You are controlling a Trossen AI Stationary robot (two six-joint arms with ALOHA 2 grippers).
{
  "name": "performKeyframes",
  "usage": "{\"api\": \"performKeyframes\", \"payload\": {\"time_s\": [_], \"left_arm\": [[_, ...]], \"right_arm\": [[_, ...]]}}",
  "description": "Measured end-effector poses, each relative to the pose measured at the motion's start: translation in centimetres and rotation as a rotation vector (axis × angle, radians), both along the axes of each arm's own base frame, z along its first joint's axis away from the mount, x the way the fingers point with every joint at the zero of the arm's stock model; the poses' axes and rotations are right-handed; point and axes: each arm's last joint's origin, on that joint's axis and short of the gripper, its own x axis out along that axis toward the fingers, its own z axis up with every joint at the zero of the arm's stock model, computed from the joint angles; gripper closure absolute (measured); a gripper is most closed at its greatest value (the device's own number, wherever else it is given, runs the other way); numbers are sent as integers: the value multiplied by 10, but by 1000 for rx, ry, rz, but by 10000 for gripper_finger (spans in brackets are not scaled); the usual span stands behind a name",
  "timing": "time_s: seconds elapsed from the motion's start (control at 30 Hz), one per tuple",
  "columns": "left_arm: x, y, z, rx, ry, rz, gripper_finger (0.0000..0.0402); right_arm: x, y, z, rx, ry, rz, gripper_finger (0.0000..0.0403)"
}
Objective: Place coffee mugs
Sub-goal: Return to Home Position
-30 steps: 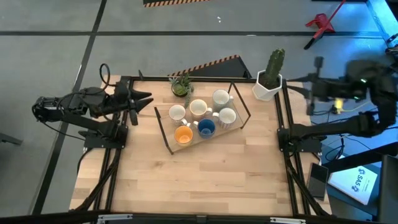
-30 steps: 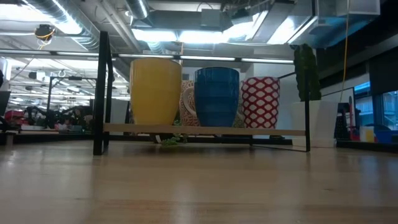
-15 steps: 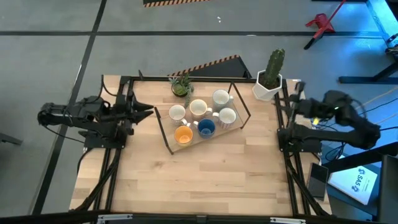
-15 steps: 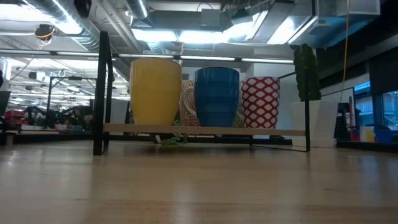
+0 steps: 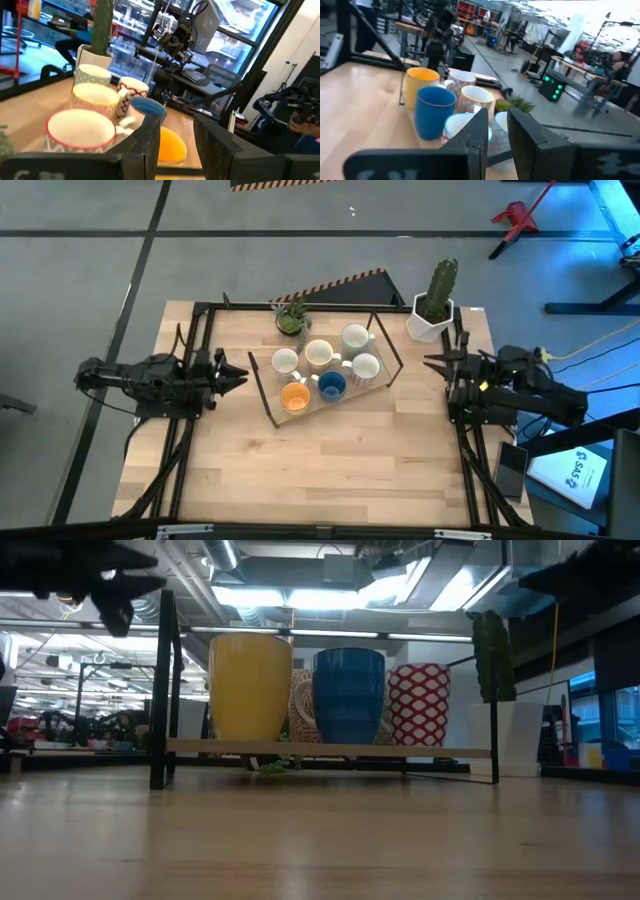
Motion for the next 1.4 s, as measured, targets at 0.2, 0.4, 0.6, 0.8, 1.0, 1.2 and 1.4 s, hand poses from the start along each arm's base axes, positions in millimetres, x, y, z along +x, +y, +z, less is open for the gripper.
{"api": "performKeyframes", "payload": {"time_s": [0.2,0.4,0.6,0.8,1.0,1.2,1.4], "left_arm": [[-2,-1,-27,-28,-35,-53,289],[3,-3,-46,-93,1,-100,289],[5,-3,-49,-68,-48,-101,289],[5,-3,-49,-39,-47,-100,289],[5,-3,-49,-40,-47,-80,289],[5,-3,-49,-39,-44,-84,289],[5,-3,-49,-39,-44,-85,289]], "right_arm": [[4,0,-23,28,19,15,345],[20,0,-45,80,-43,127,345],[28,0,-61,117,-81,190,345],[33,-3,-82,105,-22,125,345],[34,-1,-85,73,-24,197,345],[34,0,-85,68,-23,212,345],[34,-1,-86,70,-22,203,345]]}}
